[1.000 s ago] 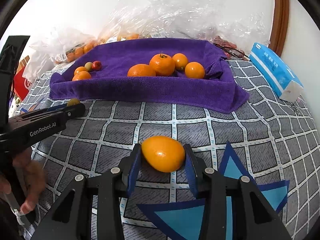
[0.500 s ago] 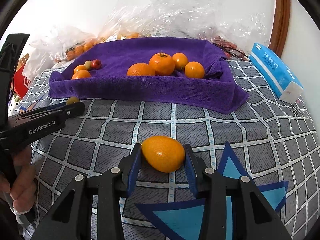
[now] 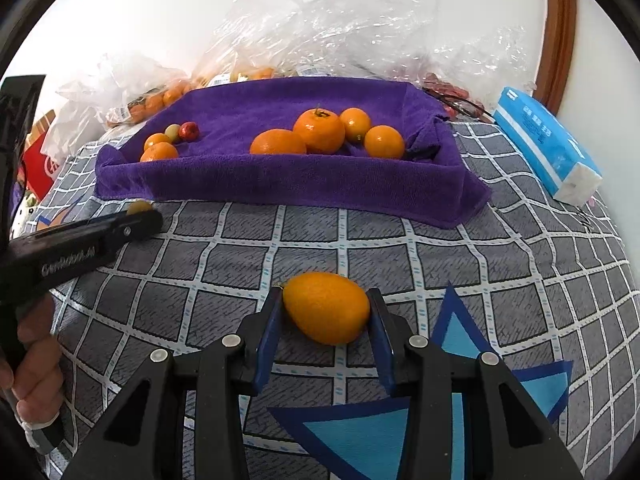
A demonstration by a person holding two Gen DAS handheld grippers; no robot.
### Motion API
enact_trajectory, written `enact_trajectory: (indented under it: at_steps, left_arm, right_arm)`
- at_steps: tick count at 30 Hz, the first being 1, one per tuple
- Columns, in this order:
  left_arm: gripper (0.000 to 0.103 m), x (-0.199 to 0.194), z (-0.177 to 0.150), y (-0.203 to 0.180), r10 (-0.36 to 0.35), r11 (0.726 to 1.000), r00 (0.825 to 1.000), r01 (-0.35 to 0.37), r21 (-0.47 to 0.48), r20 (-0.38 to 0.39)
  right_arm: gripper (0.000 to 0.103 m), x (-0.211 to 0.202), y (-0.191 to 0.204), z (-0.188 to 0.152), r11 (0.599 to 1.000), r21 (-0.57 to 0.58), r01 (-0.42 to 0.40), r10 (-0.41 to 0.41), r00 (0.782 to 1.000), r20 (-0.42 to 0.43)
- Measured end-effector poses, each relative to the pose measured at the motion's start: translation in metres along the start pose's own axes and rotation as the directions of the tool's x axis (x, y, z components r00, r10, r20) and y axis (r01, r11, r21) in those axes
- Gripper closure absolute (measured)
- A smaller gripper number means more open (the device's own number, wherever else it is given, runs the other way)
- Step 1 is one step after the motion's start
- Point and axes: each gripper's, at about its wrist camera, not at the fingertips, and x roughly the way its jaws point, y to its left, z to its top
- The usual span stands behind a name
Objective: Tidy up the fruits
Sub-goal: 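Carry the yellow-green fruit with the left tool while the right tool carries the oval orange onto the towel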
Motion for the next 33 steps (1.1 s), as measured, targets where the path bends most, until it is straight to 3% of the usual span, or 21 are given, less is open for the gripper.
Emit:
enact_trajectory:
  at_steps: [7, 20, 33]
  left_arm:
    - [0.077, -0.023, 0.01, 0.02, -0.046, 0.997, 0.999, 0.046, -0.069, 0.005]
    - [0.077, -0.06, 0.036, 0.041, 0.024, 0.997, 0.999, -0.022, -0.074, 0.035]
    - [0.077, -0.067, 0.06, 0.049, 0.044, 0.997, 0.997, -0.039, -0.07, 0.06]
  right_arm:
    - [0.062, -0.017, -0.004, 0.011, 0.998, 0.059, -0.006, 0.005, 1.0, 0.027]
    - [0.062, -0.053, 0.017, 0.052, 1.0, 0.017, -0.005, 0.003, 0.992, 0.124]
    - [0.062, -0.053, 0.028, 0.086, 1.0, 0.016, 0.006, -0.008, 0.988, 0.157]
